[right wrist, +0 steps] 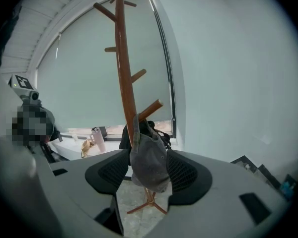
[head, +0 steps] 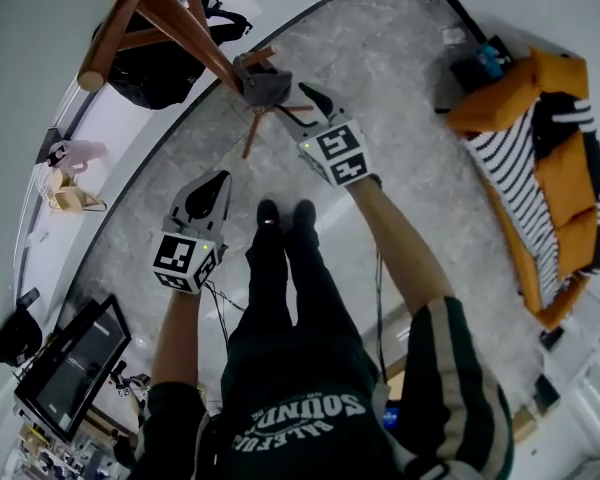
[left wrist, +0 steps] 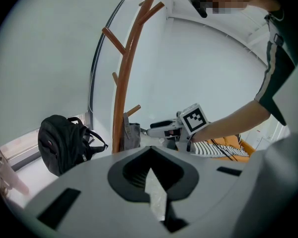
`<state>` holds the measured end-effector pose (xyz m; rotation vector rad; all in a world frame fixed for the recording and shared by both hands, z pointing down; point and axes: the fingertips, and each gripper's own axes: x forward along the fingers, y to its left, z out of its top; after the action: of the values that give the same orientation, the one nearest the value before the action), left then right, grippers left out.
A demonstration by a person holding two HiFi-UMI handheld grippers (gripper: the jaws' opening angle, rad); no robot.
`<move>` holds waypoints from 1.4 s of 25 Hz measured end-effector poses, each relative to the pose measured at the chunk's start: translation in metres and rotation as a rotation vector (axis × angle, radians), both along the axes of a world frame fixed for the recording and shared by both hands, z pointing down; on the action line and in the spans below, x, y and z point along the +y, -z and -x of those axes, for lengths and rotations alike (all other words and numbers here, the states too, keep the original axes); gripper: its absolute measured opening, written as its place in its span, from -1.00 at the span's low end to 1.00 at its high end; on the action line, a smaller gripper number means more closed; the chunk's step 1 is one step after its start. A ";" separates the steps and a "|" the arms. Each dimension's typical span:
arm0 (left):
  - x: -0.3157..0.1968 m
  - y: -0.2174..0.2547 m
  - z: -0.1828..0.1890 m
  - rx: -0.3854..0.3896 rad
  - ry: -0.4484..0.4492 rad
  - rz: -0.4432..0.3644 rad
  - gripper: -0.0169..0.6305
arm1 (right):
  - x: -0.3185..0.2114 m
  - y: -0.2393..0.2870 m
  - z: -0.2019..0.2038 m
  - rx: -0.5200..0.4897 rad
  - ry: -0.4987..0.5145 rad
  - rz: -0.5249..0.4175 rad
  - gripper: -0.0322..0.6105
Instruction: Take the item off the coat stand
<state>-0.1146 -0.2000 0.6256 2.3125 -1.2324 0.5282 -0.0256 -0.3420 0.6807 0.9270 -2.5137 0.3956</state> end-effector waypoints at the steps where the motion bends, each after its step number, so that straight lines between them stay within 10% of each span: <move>1: 0.001 -0.002 0.001 0.001 0.002 0.004 -0.95 | -0.004 -0.003 0.001 0.006 0.005 0.002 -0.21; 24: 0.025 -0.033 0.028 -0.016 0.071 0.095 -0.95 | -0.049 -0.064 0.033 0.215 0.200 0.041 -0.05; 29: 0.027 -0.035 0.028 -0.015 0.074 0.103 -0.95 | -0.045 -0.065 0.031 0.248 0.224 0.063 -0.61; 35: 0.028 -0.033 0.028 -0.016 0.074 0.099 -0.95 | -0.039 -0.064 0.030 0.269 0.237 0.038 -0.84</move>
<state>-0.1422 -0.1719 0.6586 2.1758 -1.2647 0.5702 -0.0555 -0.3812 0.7445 0.6117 -2.3236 0.2261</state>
